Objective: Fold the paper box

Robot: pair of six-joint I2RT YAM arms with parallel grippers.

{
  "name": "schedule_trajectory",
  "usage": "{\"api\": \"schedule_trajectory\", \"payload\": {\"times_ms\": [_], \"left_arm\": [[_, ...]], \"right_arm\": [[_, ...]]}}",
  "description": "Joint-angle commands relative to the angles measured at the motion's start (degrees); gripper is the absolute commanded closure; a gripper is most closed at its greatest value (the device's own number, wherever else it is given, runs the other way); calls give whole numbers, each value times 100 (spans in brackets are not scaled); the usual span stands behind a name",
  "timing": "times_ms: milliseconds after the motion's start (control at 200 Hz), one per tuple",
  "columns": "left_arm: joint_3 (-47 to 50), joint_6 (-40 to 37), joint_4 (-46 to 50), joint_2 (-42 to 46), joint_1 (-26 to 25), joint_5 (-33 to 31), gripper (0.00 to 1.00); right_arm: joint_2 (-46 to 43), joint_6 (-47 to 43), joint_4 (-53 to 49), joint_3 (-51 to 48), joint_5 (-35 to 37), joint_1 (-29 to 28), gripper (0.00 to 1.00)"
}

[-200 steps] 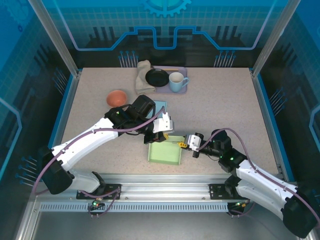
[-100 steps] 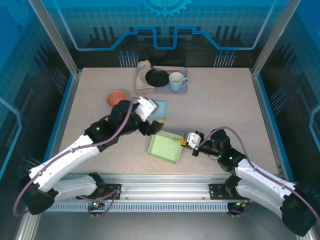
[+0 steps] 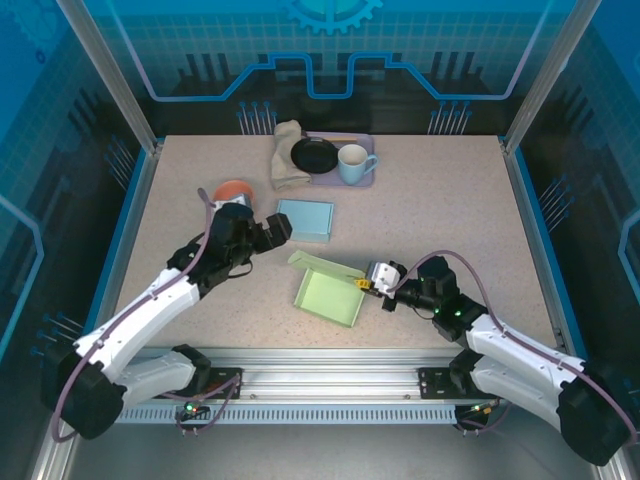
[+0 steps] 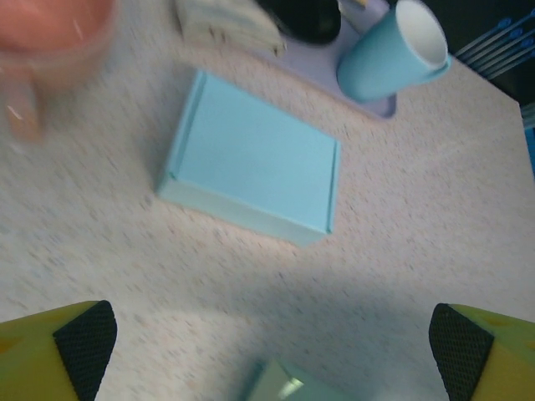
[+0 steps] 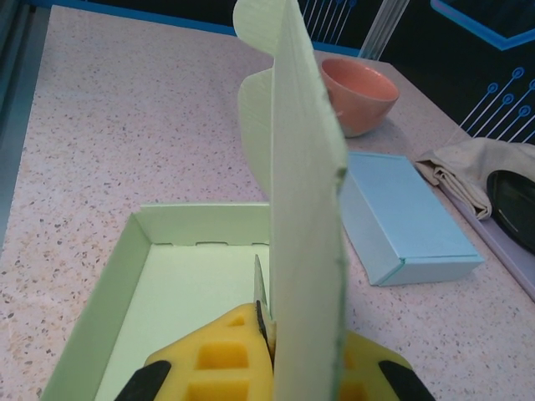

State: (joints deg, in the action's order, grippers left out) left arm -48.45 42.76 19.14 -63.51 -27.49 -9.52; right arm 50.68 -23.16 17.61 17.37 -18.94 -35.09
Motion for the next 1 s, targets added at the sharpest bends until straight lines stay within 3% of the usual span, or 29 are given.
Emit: {"api": "schedule_trajectory", "payload": {"times_ms": [0,180,375,560,885,990], "left_arm": [[-259,1123,30,-374,-34,913,1],[-190,1249,-80,-720,-616,812,1],[-88,1305,-181,-583,-955,497,15],[-92,1279,-183,-499,-1208,486,20],[-149,1329,-288,-743,-1390,424,22],[-386,1109,-215,-928,-1452,366,18]], "right_arm": [[87,-4,144,172,-174,55,100],[129,-53,261,151,-161,46,100],[257,-106,234,180,92,6,100],[406,-136,270,201,294,-67,100],[448,-161,300,206,494,-111,100],[439,-152,323,193,449,-103,100]]}}
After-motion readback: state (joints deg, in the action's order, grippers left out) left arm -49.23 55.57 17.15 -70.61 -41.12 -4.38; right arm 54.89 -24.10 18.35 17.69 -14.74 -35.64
